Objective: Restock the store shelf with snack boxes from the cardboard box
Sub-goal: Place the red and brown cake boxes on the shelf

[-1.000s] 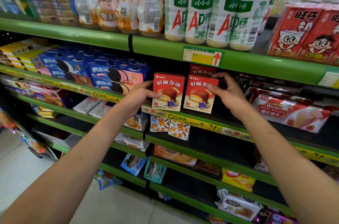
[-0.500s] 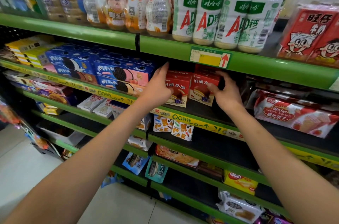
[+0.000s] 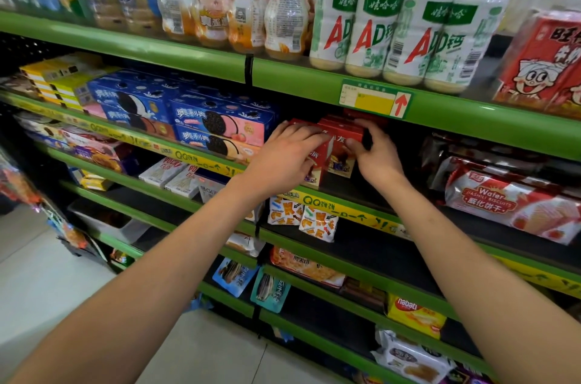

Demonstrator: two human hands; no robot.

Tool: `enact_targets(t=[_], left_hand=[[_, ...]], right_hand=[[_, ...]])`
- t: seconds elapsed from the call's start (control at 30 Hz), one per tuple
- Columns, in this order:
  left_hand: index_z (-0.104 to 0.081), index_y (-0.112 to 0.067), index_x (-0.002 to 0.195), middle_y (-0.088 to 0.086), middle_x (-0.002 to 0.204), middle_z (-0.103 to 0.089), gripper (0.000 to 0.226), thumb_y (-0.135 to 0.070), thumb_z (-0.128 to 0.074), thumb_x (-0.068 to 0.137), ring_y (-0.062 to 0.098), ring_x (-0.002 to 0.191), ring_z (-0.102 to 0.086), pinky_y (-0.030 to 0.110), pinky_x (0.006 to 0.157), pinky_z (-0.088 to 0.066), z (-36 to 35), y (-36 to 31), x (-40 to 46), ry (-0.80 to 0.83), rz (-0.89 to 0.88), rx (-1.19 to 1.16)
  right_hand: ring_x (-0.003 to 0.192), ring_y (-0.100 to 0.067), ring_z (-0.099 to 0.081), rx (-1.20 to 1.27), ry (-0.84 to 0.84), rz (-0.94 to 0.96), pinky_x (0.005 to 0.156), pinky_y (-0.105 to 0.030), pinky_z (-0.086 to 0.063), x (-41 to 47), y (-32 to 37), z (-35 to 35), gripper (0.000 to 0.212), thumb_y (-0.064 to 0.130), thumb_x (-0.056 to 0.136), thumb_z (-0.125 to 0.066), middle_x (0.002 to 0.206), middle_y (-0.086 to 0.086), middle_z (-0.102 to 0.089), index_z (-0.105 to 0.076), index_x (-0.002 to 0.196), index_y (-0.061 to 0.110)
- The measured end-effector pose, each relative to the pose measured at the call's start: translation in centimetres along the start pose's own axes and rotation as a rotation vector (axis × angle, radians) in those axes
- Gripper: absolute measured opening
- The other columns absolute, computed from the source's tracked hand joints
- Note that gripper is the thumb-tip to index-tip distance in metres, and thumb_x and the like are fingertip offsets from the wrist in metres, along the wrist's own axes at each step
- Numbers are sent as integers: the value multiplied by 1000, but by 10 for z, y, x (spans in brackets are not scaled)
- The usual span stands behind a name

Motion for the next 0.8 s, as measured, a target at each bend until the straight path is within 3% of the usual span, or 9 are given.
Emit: enact_targets(t=[0.13, 0.27, 0.4, 0.5, 0.6, 0.7, 0.8], left_hand=[[-51, -15, 138, 7, 132, -57, 57, -20, -65, 83, 29, 126, -48, 47, 116, -24, 2, -4, 3, -16, -2, -16], [-47, -11, 142, 11, 137, -53, 59, -23, -63, 86, 31, 129, -46, 43, 116, -24, 1, 1, 10, 18, 48, -36], [-42, -13, 146, 11, 146, -48, 59, -26, -57, 91, 30, 136, -40, 42, 118, -17, -4, 7, 17, 79, 85, 2], [-41, -16, 147, 10, 147, -47, 59, -28, -55, 91, 30, 138, -37, 42, 119, -15, -6, 12, 19, 109, 108, 17], [-41, -17, 147, 9, 146, -47, 61, -31, -57, 90, 30, 137, -38, 43, 119, -16, -8, 13, 19, 124, 110, 14], [-41, -18, 147, 9, 146, -48, 62, -32, -58, 89, 29, 136, -39, 43, 118, -19, -9, 13, 16, 118, 100, 25], [-41, -18, 146, 9, 146, -48, 61, -33, -58, 89, 29, 135, -40, 44, 116, -21, -9, 12, 14, 106, 93, 32]], right_hand=[[138, -22, -42, -12, 91, 28, 112, -28, -30, 6, 18, -25, 47, 28, 101, -53, 150, -3, -47, -44, 147, 34], [143, -20, -33, -103, 193, 20, 96, -18, -20, 8, 19, -36, 54, 22, 104, -44, 157, 1, -38, -31, 150, 45], [140, -19, -40, -39, 270, 7, 113, -25, -29, 4, 16, -32, 63, 9, 100, -46, 154, -1, -42, -29, 153, 37], [125, -26, -56, -148, 71, 79, 108, -33, -41, 6, 16, -2, 54, 6, 94, -50, 136, -6, -60, -47, 145, 24], [113, -38, -61, -458, -91, 118, 94, -40, -47, 11, 12, 26, 49, 17, 92, -53, 126, -17, -64, -48, 140, 18], [125, -36, -53, -549, 53, -28, 95, -40, -44, 28, -9, 26, 56, 26, 93, -55, 144, -14, -51, -38, 146, 19], [129, -31, -49, -436, 177, -71, 98, -31, -40, 42, -12, 18, 58, 23, 92, -62, 147, -13, -48, -39, 146, 20]])
Point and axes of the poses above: each hand's wrist, its own x-axis towards the middle knuckle, its own z-axis out of the back of the hand, y = z × x, the point moved 9 cm from there along x, towards the middle knuckle
